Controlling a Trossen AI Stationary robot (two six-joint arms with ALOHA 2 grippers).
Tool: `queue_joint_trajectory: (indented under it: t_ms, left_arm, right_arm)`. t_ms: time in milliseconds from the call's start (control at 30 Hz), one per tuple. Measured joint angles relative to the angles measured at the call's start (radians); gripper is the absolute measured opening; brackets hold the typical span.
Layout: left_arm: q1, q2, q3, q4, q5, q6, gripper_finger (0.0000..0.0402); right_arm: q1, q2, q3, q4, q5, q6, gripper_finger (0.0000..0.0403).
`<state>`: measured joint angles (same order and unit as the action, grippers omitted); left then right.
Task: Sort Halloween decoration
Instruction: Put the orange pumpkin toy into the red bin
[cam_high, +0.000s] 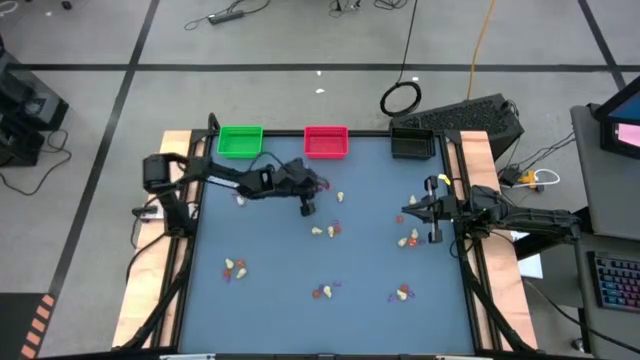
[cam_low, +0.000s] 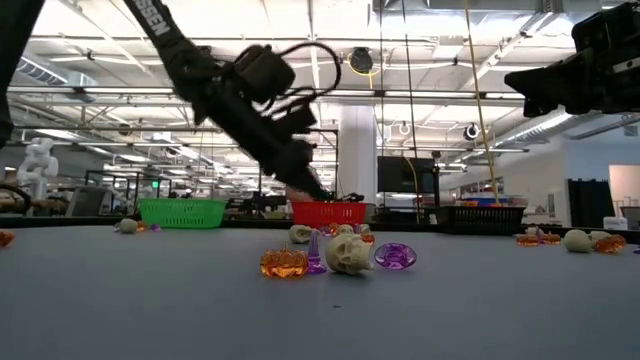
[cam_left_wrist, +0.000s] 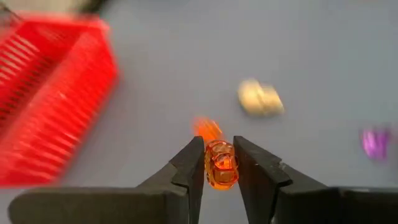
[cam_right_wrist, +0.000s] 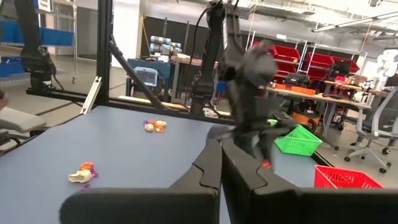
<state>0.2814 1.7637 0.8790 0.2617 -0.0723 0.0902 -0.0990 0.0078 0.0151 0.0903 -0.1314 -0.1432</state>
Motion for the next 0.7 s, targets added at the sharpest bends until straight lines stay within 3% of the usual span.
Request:
queue_joint_trajectory:
  t_ms: [267, 500, 700]
  left_arm:
    - [0.175, -0.008, 0.230, -0.168, 0.019, 0.022, 0.0090]
    - [0.319, 0.096, 0.397, -0.346, 0.146, 0.020, 0.0090]
    - [0.368, 0.206, 0.475, -0.422, 0.230, 0.021, 0.0091]
  right_arm:
    - [0.000, 0.000, 0.000, -0.007, 0.000, 0.000, 0.0000]
    - [0.000, 0.000, 0.000, -0.007, 0.000, 0.000, 0.0000]
    - [0.000, 0.000, 0.000, -0.005, 0.000, 0.000, 0.0000]
